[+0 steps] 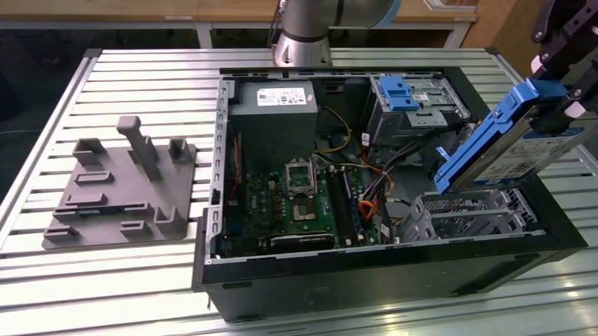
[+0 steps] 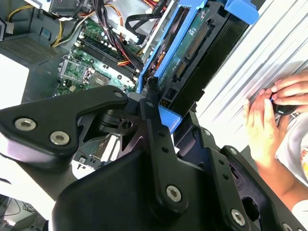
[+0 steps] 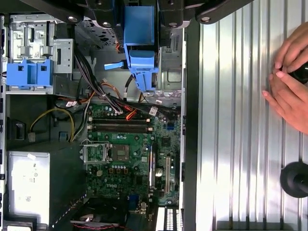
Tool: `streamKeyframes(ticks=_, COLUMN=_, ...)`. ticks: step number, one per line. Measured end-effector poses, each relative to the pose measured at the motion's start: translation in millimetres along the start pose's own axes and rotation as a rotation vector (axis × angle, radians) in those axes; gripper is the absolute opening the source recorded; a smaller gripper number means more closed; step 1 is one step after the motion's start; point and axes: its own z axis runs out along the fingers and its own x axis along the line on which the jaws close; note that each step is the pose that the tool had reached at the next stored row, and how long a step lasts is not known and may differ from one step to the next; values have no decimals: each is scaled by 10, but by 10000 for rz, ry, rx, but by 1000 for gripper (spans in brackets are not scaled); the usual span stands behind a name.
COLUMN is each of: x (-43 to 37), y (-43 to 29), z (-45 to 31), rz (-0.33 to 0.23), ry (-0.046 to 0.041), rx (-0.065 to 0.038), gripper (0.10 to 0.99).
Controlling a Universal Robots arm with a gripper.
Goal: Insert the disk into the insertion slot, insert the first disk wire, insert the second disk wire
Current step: 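Insert the disk into the insertion slot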
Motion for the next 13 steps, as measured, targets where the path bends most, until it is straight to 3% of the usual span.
streamKeyframes(ticks=6, x=0, y=-1, z=-1, rz=-1, ry=3, rx=0, gripper=365)
streamKeyframes(ticks=13, x=-1, y=-66, z=3, rz=0, ry=3, rx=0, gripper=365)
